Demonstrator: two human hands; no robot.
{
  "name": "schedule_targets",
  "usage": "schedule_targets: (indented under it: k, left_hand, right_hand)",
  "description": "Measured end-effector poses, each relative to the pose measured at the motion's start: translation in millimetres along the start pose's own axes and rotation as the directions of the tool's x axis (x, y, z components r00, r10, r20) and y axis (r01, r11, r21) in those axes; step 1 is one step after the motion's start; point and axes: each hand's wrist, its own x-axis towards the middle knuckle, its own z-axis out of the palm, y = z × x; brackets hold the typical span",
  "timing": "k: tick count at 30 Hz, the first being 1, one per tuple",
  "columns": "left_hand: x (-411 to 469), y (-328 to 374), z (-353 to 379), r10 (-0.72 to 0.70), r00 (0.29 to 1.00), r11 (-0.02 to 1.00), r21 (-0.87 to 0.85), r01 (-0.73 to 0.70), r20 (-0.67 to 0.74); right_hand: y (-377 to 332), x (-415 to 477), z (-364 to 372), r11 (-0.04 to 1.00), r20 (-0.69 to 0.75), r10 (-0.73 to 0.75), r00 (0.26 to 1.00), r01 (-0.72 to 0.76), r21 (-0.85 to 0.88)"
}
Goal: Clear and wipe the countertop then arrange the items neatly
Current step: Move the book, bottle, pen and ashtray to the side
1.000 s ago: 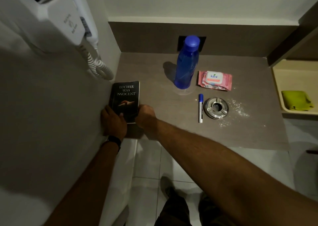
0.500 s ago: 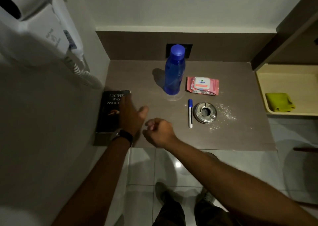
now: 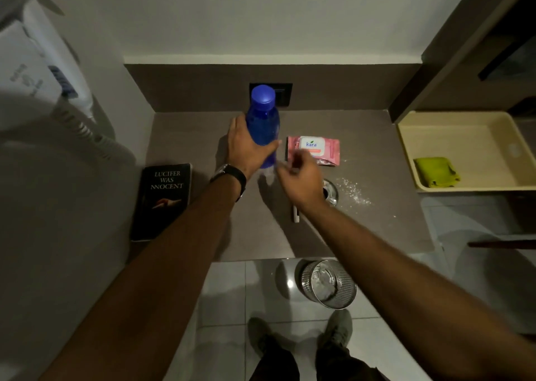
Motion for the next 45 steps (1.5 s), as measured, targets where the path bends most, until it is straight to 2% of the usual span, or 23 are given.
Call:
schedule_targets:
  k: [3, 6, 8, 12, 18, 22, 24, 26, 32, 36, 39, 45]
  left_hand:
    - [6.4, 6.5, 1.6, 0.011, 0.999, 1.0, 0.01, -0.011, -0.042]
    - [8.7, 8.4, 2.2, 0.032, 0.999, 0.999, 0.018, -0.032, -0.015]
    - [12.6, 4.5, -1.7, 0.049, 0.999, 0.998, 0.041, -0.049, -0.012]
    - [24.7, -8.7, -23.4, 0.066, 0.995, 0.996, 0.062, -0.061, -0.077]
    - [61.8, -25.6, -79.2, -0.017, 0.95, 0.999, -0.04, 0.005, -0.312]
    - [98.7, -28.8, -103.6, -0.101, 0.874, 0.993, -0.105, 0.058, -0.474]
    - [112.5, -31.8, -113.4, -0.166, 0.837, 0.982, -0.163, 0.094, -0.521]
    - [125.6, -39.6, -122.2, -0.2, 0.818, 0.976, -0.187, 0.115, -0.54]
    - [151.1, -74.6, -129.9, -0.213, 0.799, 0.977, -0.105, 0.186, -0.562]
    - [155.1, -86.9, -132.8, -0.229, 0.771, 0.973, -0.119, 0.198, -0.594]
    - [154.9, -90.0, -137.9, -0.242, 0.779, 0.97, -0.119, 0.213, -0.579]
    - [151.0, -96.9, -139.1, -0.243, 0.774, 0.97, -0.128, 0.207, -0.585]
  right_hand:
    - [-53.2, 42.5, -1.0, 0.989, -0.013, -0.143, 0.99, 0.144, 0.04]
    - [-87.4, 70.4, 3.9, 0.95, 0.105, -0.283, 0.953, 0.294, -0.104]
    - [-98.1, 78.6, 7.9, 0.917, 0.188, -0.309, 0.932, 0.345, -0.202]
    - [-98.1, 80.2, 13.8, 0.908, 0.23, -0.349, 0.908, 0.389, -0.158]
    - [-60.0, 36.4, 18.7, 0.956, 0.177, -0.266, 0.947, 0.284, -0.08]
    - [-8.8, -14.5, 7.7, 0.964, 0.227, -0.24, 0.944, 0.26, -0.063]
    - [16.2, -43.2, 0.4, 0.978, 0.237, -0.181, 0.955, 0.2, -0.06]
    - [37.1, -67.6, -7.6, 0.993, 0.234, -0.091, 0.968, 0.107, -0.055]
    - [83.2, -94.1, -32.1, 0.987, 0.123, 0.084, 0.989, -0.066, -0.147]
    - [92.6, -85.6, -46.8, 0.973, 0.093, 0.076, 0.993, -0.054, -0.225]
    - [95.2, -73.6, -52.5, 0.954, 0.063, 0.082, 0.995, -0.06, -0.295]
    - [93.6, -44.6, -50.5, 0.802, 0.038, 0.086, 0.996, -0.046, -0.596]
